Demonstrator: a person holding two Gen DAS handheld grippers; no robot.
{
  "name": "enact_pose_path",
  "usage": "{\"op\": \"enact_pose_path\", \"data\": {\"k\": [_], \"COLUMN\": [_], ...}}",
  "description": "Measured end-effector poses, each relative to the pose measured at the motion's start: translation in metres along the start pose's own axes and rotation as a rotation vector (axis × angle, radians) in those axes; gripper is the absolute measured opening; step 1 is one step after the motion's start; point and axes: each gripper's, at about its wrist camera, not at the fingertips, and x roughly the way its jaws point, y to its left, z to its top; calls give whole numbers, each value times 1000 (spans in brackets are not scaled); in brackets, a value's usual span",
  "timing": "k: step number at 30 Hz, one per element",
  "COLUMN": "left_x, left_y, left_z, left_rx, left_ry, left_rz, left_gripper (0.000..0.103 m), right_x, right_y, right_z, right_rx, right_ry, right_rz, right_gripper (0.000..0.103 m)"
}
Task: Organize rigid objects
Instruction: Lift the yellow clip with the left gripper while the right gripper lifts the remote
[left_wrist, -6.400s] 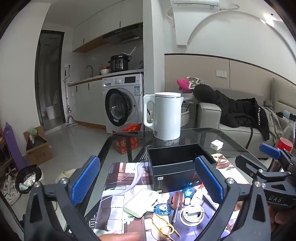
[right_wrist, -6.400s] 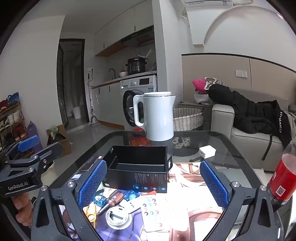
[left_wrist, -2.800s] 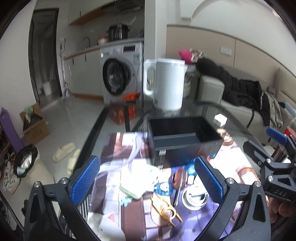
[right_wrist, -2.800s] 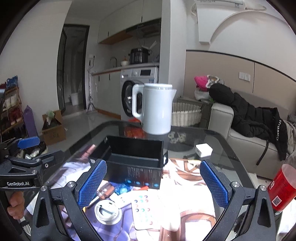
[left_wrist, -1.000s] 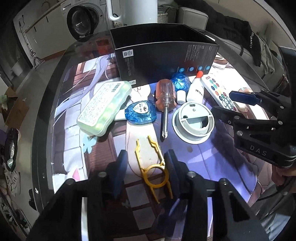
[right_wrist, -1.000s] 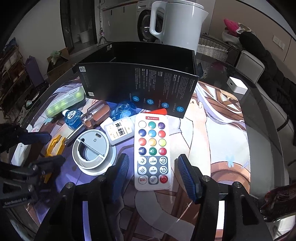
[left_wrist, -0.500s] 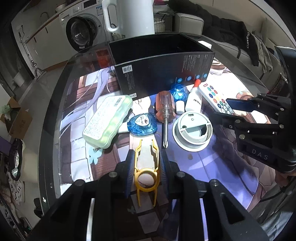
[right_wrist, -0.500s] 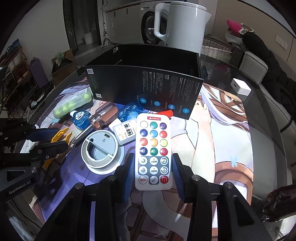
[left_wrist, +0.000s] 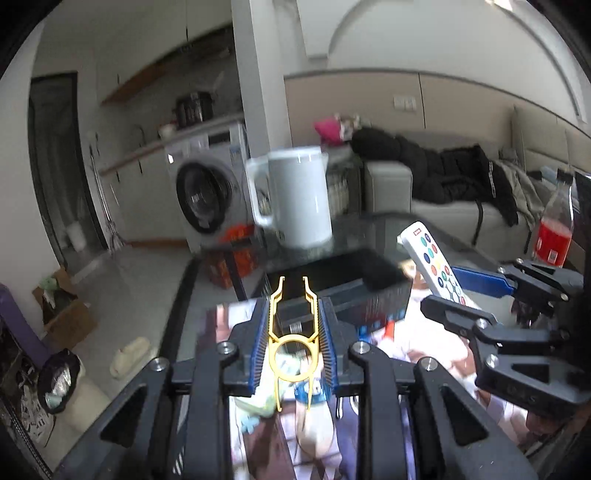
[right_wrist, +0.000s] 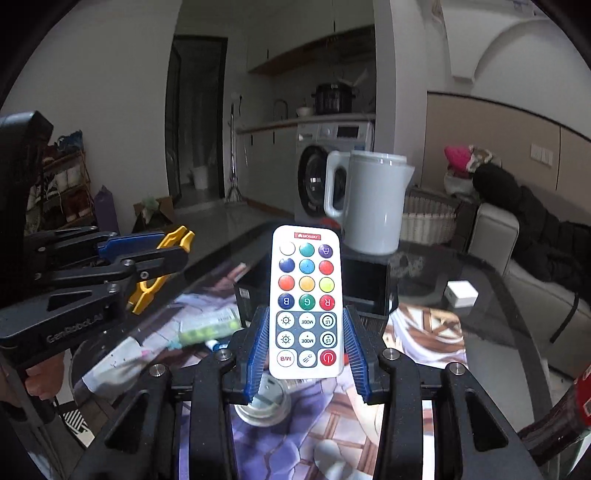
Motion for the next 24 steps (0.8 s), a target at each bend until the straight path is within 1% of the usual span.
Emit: {"op": "enact_pose_path", "data": {"k": [1, 2, 5, 8, 12, 15, 19, 21, 24], "left_x": [-6, -11, -18, -23, -23, -21, -16, -14, -3], "left_y": [0, 0, 3, 7, 13, 17, 20, 24, 30], "left_z": [3, 4, 7, 7, 9, 13, 22, 27, 38], "left_rx": [1, 0, -2, -17, -30, -46, -56, -73, -98], "left_ry": [-44, -71, -136, -158, -162, -165, -184, -211, -221], "left_rz": [7, 10, 17, 8, 11, 8, 1, 6, -2], "left_gripper": [24, 24, 24, 24, 24, 24, 24, 24, 24], "right_x": [-8, -15, -28, -35, -34, -35, -31, -27, -19], "right_y": [3, 6, 8, 11, 10, 8, 4, 4, 1], "right_z": [2, 5, 8, 10, 13, 17, 27, 33, 44], "right_rx": [-9, -17, 2, -3, -6, -5, 7, 2, 3], "right_ry": [-38, -70, -123, -146, -152, -166, -178, -190, -207], "right_rz": [-7, -17, -9, -8, 7, 3, 5, -2, -10], "right_gripper": [39, 39, 39, 39, 39, 39, 39, 39, 39]}}
